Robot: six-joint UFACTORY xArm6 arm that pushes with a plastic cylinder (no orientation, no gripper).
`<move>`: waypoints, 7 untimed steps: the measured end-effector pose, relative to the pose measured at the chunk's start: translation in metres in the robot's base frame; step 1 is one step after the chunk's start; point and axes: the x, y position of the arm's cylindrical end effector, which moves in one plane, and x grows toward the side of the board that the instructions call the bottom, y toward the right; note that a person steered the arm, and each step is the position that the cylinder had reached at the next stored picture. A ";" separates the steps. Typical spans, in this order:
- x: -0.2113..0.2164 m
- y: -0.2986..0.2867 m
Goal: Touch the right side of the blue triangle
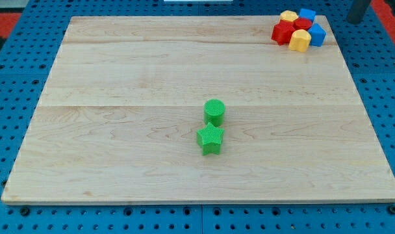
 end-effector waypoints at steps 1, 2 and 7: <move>0.004 -0.013; 0.006 -0.030; 0.036 -0.052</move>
